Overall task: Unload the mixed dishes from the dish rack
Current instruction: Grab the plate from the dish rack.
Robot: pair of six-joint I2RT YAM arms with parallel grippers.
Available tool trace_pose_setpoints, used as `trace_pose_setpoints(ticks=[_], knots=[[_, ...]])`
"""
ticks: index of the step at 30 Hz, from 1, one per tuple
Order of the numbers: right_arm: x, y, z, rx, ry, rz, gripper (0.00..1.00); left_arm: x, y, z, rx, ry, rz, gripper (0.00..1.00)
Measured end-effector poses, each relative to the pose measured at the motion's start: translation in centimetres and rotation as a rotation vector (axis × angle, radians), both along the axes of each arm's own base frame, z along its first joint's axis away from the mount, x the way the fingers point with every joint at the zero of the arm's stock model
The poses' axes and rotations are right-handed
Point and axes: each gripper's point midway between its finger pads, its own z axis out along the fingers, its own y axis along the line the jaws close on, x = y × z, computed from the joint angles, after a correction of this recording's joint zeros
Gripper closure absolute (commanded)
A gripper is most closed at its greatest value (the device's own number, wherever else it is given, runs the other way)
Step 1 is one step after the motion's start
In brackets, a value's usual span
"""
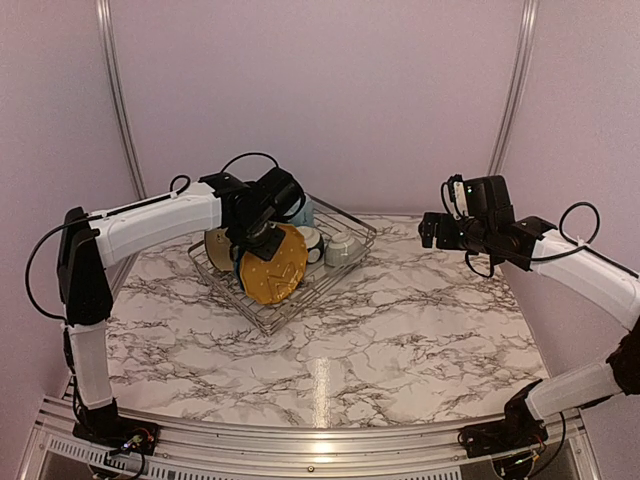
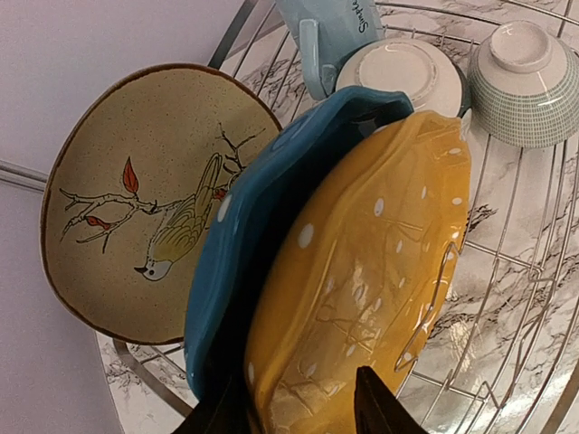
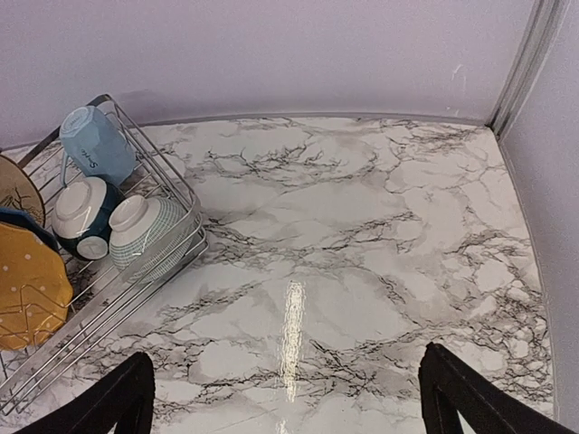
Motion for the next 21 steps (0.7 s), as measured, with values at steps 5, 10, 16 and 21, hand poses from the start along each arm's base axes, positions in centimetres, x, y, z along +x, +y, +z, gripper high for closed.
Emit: trace_pose_setpoints(ticks=[5, 10, 16, 21], knots=[[0.01, 0.0, -0.15, 0.0, 0.0, 0.0, 0.01, 0.16, 0.25, -0.22, 0.066, -0.022, 0.006, 0.58], [-0.06, -0.01, -0.6, -0.001, 0.005, 0.0, 0.01, 0.39, 0.4, -0.4, 0.117, -0.04, 0.013, 0.6], [-0.02, 0.03, -0.64, 0.001, 0.002, 0.001, 0.01, 0.72, 0.62, -0.67, 0.204, -0.084, 0.037, 0.6], [-0.07, 0.19, -0.91, 0.011, 0.006, 0.006, 0.01, 1.02, 0.76, -0.94, 0.276, -0.124, 0.059, 0.62]])
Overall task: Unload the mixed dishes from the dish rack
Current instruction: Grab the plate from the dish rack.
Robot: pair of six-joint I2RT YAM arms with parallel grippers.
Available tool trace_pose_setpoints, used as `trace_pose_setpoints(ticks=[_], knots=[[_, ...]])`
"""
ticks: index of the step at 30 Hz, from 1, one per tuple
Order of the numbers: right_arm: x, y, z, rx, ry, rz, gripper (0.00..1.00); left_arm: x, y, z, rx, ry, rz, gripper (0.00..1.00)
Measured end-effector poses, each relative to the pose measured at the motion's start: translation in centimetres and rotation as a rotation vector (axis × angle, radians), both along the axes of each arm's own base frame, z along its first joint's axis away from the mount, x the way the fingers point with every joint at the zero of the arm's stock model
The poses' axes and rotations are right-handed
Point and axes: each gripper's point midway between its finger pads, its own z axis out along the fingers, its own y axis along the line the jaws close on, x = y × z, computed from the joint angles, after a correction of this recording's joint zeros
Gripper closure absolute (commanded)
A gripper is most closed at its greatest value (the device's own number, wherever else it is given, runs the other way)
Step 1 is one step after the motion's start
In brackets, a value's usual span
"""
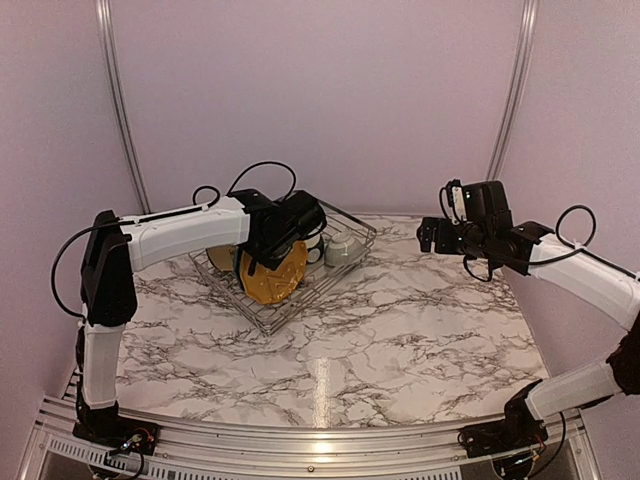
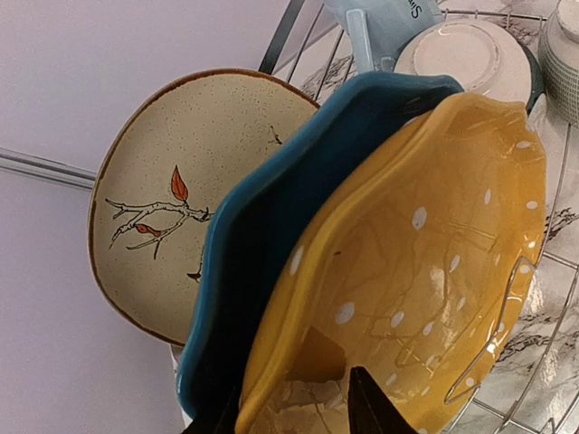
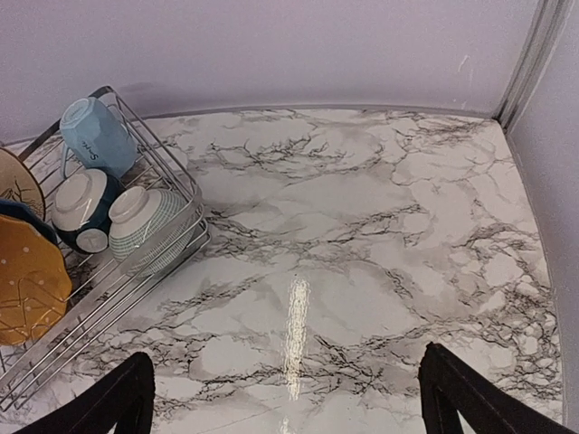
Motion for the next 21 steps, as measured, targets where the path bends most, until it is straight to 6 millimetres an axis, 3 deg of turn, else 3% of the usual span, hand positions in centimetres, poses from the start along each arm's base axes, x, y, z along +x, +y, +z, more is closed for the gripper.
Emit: trace_pose_setpoints(ticks=[8, 18, 21], knots=[[-0.3, 0.0, -1.0, 0.001, 0.019, 0.003, 0.02, 0.2, 0.0, 0.3, 0.016, -0.006, 0.007, 0.73], [-0.5, 0.0, -1.4, 0.007, 0.025, 0.004, 0.02, 0.5, 0.3, 1.4, 0.043, -0.031, 0.014, 1.0], [-0.5, 0.1, -1.4, 0.011, 0.021, 0.005, 0.01, 0.5, -0.2, 2.1, 0.036, -0.061, 0.012, 1.0]])
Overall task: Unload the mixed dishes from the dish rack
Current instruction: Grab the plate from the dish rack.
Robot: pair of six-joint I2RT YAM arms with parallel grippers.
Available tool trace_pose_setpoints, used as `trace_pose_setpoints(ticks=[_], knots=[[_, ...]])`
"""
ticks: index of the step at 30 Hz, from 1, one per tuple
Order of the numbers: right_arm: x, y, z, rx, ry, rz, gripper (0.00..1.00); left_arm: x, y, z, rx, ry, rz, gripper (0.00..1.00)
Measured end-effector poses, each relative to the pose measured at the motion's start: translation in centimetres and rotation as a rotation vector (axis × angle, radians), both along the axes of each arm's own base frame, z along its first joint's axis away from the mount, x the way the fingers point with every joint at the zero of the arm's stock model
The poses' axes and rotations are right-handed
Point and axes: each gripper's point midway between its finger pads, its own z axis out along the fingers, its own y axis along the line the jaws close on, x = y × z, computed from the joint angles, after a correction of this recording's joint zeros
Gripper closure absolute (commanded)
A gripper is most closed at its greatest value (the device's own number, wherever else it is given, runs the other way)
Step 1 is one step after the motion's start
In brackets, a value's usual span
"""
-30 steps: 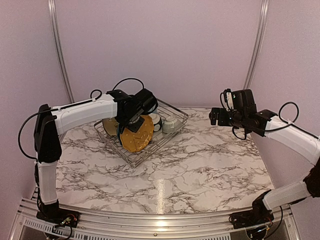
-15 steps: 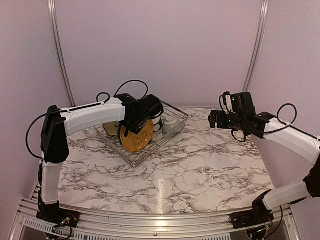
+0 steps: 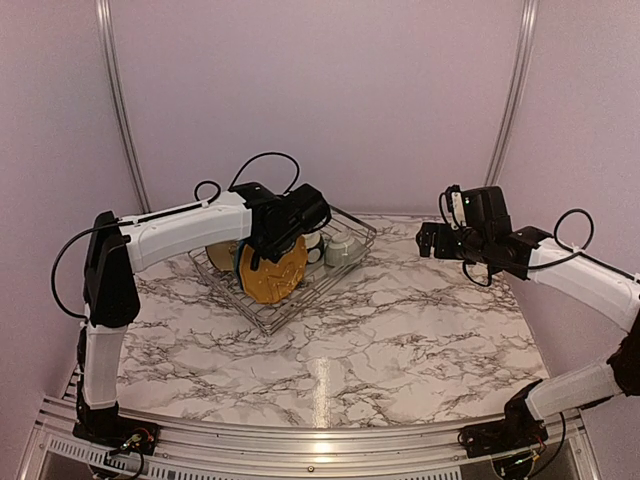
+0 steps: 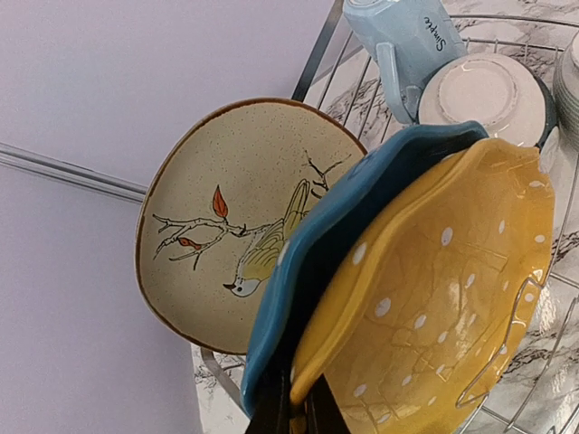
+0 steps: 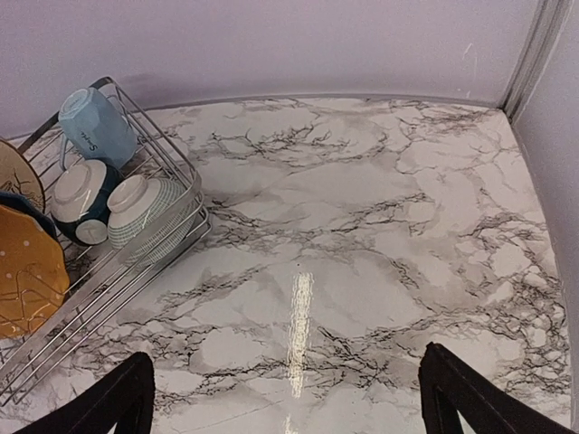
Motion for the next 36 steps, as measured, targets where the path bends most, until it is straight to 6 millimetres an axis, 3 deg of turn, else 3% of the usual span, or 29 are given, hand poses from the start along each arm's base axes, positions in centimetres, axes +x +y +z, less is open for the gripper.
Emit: trace_pose_setpoints(ticks=[13, 21, 26, 36], knots=[[0.2, 0.3, 0.3, 0.017, -0.012, 0.004, 0.02, -0.5, -0.2, 0.4, 0.029, -0.027, 0.001, 1.0], [0.1, 1.2, 0.4, 0.052, -0.016, 0.05, 0.01, -2.1, -1.0, 1.7, 0.109, -0.087, -0.014, 1.0], [0.3, 2.9, 0.5, 0.142, -0.015, 0.095, 0.02, -2.7, -1.3, 1.9, 0.131, -0.109, -0.015, 1.0], [1.1, 7.7, -1.2, 0.386, 0.064, 0.209, 0.02, -3.1, -0.7, 2.0, 0.102, -0.145, -0.012, 1.0]])
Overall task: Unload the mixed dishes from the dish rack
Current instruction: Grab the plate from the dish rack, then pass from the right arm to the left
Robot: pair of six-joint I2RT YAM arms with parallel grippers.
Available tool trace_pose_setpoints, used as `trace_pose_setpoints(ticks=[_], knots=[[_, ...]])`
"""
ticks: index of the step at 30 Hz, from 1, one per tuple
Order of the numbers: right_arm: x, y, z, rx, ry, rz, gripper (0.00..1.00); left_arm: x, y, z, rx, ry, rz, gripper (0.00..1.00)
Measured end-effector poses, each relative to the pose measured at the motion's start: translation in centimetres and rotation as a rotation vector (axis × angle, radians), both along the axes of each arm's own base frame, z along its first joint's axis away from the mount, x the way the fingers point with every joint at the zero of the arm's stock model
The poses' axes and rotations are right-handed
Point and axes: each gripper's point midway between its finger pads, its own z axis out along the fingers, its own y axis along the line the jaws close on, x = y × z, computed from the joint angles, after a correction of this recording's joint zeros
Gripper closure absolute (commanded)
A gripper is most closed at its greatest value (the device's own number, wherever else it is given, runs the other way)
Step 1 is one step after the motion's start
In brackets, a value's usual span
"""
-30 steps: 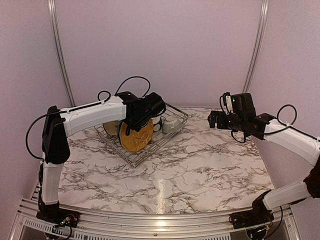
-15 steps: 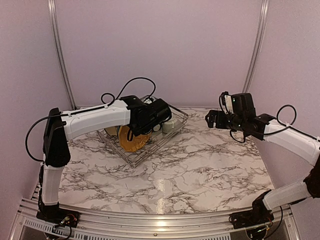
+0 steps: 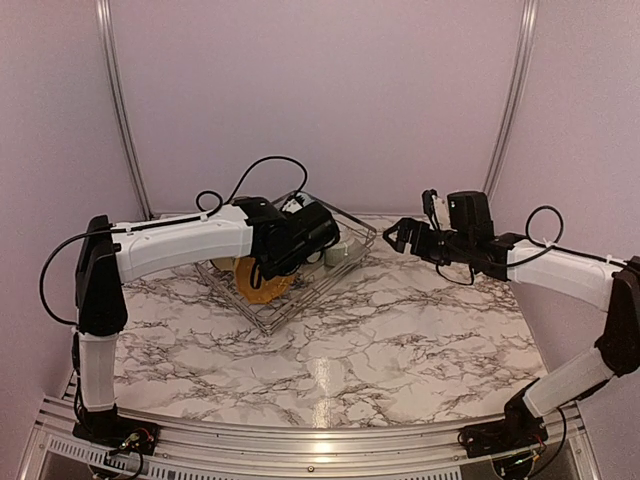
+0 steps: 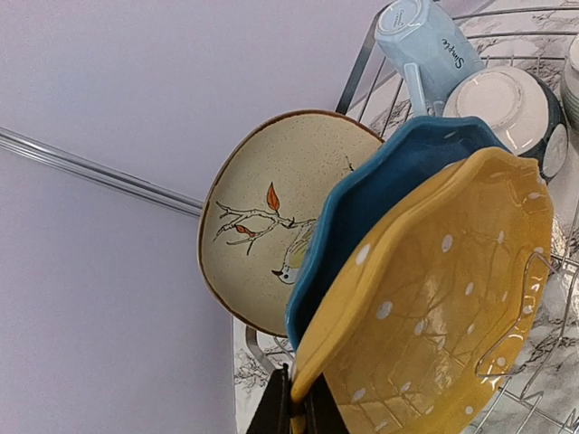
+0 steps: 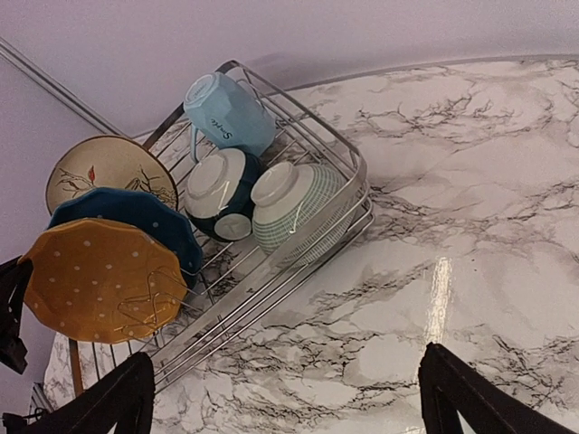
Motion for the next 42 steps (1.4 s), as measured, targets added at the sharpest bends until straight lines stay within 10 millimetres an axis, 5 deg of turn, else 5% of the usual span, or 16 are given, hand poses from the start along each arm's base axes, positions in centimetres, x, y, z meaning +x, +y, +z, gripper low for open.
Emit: trace_pose_setpoints(ticks=[14, 25, 42], knots=[[0.4, 1.8, 0.4, 0.035, -0.04, 0.055, 0.01, 0.1, 0.1, 2.8, -0.031, -0.022, -0.026, 1.0], [0.0, 7.1, -1.6, 0.05, -0.012, 0.239, 0.04, 0.5, 0.5, 4.5, -0.125, 0.007, -0.031, 1.0], [1.5, 13.8, 1.6, 0.109, -0.107, 0.366, 0.06, 0.3, 1.4, 5.9, -0.181, 0.014, -0.028, 1.0]])
